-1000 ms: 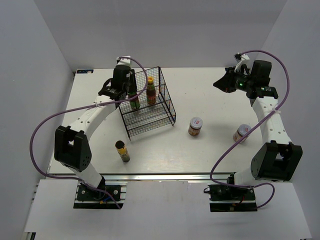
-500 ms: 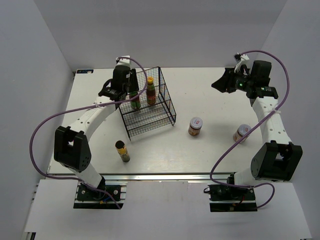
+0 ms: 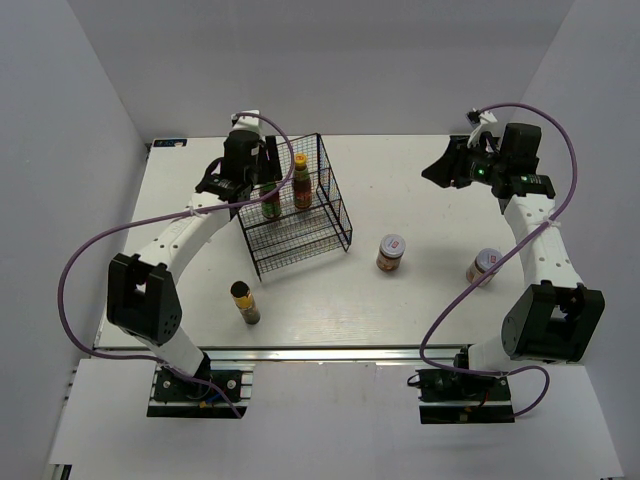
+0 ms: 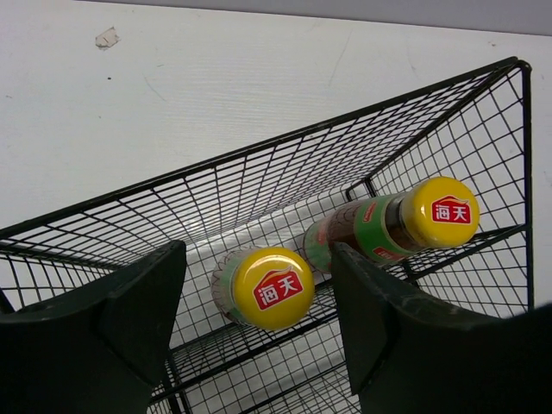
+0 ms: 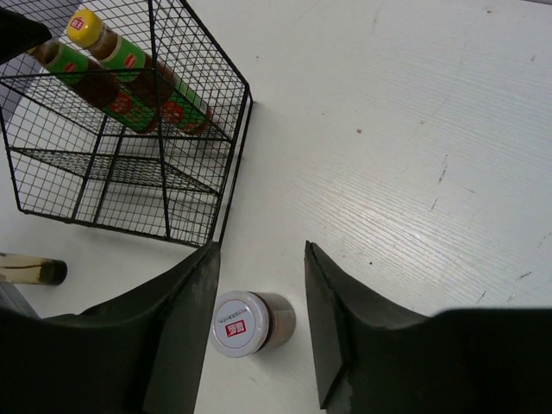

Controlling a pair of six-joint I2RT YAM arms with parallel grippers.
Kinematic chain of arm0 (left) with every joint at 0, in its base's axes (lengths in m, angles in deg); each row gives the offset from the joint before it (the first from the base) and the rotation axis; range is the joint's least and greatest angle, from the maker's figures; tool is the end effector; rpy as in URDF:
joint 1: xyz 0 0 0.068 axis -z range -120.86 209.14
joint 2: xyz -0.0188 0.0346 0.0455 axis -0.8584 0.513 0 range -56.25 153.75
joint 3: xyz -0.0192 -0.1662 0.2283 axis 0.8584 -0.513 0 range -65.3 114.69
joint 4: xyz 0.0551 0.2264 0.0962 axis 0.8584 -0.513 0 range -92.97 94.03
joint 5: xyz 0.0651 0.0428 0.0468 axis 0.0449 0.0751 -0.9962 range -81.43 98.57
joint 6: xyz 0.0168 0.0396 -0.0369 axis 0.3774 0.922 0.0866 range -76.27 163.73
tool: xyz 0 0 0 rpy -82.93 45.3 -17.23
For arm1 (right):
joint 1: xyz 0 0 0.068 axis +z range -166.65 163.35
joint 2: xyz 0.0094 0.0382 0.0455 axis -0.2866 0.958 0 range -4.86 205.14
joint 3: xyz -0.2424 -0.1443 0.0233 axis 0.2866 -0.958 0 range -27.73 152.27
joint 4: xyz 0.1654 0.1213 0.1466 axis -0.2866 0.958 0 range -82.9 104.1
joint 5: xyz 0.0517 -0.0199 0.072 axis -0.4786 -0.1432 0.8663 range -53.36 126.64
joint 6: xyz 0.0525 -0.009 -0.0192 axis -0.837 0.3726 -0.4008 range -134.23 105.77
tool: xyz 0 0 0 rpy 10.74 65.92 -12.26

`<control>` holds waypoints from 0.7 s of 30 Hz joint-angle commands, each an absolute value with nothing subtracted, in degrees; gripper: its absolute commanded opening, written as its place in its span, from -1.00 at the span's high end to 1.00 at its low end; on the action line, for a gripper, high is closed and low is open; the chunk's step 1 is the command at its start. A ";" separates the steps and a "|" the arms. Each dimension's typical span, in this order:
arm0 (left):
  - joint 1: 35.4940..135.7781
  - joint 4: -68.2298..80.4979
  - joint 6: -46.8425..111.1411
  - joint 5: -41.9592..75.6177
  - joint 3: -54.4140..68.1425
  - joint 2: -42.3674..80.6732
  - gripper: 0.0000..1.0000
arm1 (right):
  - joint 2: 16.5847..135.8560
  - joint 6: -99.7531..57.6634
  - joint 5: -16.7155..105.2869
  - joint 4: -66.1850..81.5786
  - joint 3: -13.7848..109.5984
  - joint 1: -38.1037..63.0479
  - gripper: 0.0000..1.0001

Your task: Organize the condiment bottles

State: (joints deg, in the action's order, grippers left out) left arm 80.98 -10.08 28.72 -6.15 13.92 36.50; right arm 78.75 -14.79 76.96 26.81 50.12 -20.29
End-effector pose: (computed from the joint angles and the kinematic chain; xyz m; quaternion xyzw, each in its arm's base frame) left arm 0.3521 -0.1303 0.3390 -0.0156 0.8509 -0.0584 0.5218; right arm 0.3243 0.0051 0.3777 -0.1548 0.8000 0.2778 0.5088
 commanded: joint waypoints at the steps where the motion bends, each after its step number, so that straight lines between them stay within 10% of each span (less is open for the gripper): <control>1: 80.93 -9.59 28.87 -4.79 15.47 31.47 -0.57 | 76.97 -12.56 78.48 26.61 49.97 -20.52 -0.03; 9: 81.02 -12.22 29.14 -4.18 18.27 27.95 -0.77 | 77.23 -7.65 82.78 29.42 50.14 -20.17 -0.78; 16: 81.02 -14.60 28.96 -3.30 20.56 22.78 -0.75 | 76.88 9.38 75.54 41.01 50.32 -10.45 -0.79; 21: 81.02 -18.37 27.30 -1.72 18.55 15.83 0.03 | 73.80 11.70 63.56 40.32 41.99 -3.66 -0.78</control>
